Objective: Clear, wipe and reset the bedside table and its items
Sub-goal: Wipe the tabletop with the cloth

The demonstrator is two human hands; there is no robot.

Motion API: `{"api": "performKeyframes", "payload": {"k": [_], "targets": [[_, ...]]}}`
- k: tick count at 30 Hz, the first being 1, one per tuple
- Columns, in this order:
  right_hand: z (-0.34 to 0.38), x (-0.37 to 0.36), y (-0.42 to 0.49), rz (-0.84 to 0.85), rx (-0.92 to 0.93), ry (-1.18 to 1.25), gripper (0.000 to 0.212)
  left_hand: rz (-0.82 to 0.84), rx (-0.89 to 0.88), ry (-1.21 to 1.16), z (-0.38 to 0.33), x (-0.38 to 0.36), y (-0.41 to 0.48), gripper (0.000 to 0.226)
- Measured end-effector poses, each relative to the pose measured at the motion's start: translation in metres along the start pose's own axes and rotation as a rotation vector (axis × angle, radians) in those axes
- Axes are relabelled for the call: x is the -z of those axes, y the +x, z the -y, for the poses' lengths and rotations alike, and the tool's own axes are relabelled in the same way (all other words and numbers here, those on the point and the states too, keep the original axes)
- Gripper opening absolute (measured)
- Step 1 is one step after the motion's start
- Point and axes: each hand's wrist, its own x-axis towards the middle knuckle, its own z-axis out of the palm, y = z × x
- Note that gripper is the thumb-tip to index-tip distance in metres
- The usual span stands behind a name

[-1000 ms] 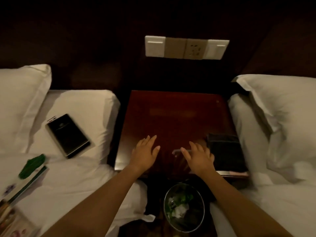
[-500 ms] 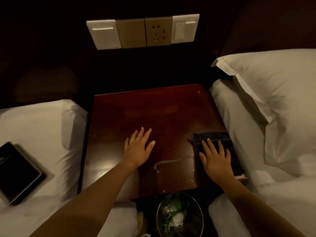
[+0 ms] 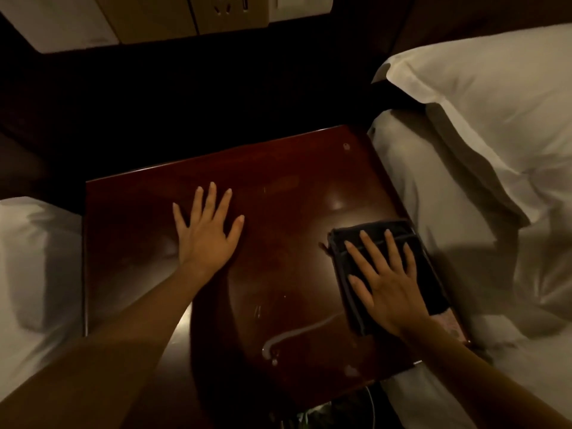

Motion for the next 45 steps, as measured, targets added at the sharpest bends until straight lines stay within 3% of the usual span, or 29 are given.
{"api": "performKeyframes", "payload": {"k": [23, 33, 45], "targets": [[0.059, 0.028, 0.219, -0.126, 0.0, 0.169, 0.054, -0.003, 0.009, -0.011, -0.004, 0.001, 0.002, 0.061], [0.071, 0.023, 0.224, -0.177, -0.007, 0.175, 0.053, 0.017, -0.003, -0.007, -0.001, -0.002, 0.003, 0.062], [0.091, 0.018, 0.152, -0.119, -0.018, 0.163, 0.055, 0.027, -0.022, -0.05, 0.021, 0.005, -0.027, 0.065]]}}
